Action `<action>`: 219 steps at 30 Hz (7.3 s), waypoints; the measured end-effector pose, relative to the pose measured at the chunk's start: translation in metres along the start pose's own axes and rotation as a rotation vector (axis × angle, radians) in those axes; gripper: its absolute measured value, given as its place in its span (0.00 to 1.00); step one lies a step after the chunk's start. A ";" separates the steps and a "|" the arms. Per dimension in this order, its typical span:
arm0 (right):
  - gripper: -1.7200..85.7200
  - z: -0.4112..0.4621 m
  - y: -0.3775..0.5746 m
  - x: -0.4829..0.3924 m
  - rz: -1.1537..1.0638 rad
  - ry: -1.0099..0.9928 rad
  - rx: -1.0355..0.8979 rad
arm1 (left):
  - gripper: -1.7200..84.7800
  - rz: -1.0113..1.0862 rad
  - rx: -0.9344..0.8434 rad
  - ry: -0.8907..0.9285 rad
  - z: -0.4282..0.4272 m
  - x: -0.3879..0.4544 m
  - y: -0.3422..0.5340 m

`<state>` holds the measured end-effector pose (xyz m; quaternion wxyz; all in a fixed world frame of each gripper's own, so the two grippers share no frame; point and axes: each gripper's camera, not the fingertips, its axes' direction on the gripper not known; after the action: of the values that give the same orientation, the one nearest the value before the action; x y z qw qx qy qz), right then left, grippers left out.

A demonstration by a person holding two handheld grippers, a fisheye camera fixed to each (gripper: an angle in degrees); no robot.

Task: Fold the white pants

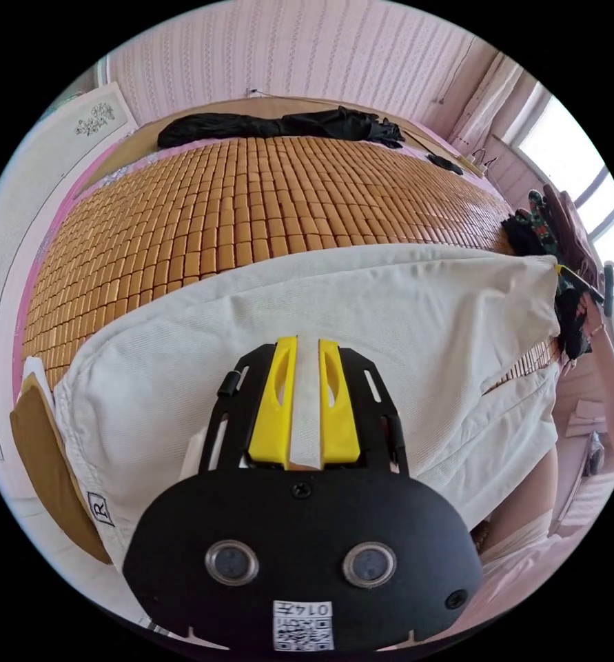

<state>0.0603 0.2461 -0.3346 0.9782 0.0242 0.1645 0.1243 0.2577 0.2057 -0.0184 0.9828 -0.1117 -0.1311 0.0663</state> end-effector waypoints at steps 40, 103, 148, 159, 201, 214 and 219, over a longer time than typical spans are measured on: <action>0.12 -0.039 0.244 0.054 0.312 -0.096 -0.184 | 0.08 -0.013 -0.081 0.206 -0.105 0.094 0.210; 0.22 -0.122 0.420 0.182 0.910 -0.344 -0.291 | 0.05 -0.819 0.304 0.333 -0.431 -0.274 0.482; 0.07 0.042 0.166 0.150 0.755 -0.612 -0.067 | 0.13 -0.936 0.133 0.245 -0.301 -0.282 0.229; 0.05 -0.036 0.229 0.183 0.647 -0.593 -0.039 | 0.05 -0.718 0.120 0.152 -0.317 -0.221 0.216; 0.08 -0.031 0.252 0.047 0.502 -0.158 -0.117 | 0.14 0.264 -0.071 0.034 -0.204 0.164 0.147; 0.02 0.102 0.093 -0.255 -0.411 0.090 -0.282 | 0.12 0.140 -0.126 -0.070 -0.126 0.130 0.095; 0.01 0.178 0.046 -0.306 -0.425 0.062 -0.474 | 0.10 0.193 -0.200 -0.187 -0.075 0.130 0.076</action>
<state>-0.1721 0.2125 -0.0657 0.9552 -0.2431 0.1620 -0.0472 0.3951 0.2848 -0.0748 0.9393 -0.2145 -0.2167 0.1573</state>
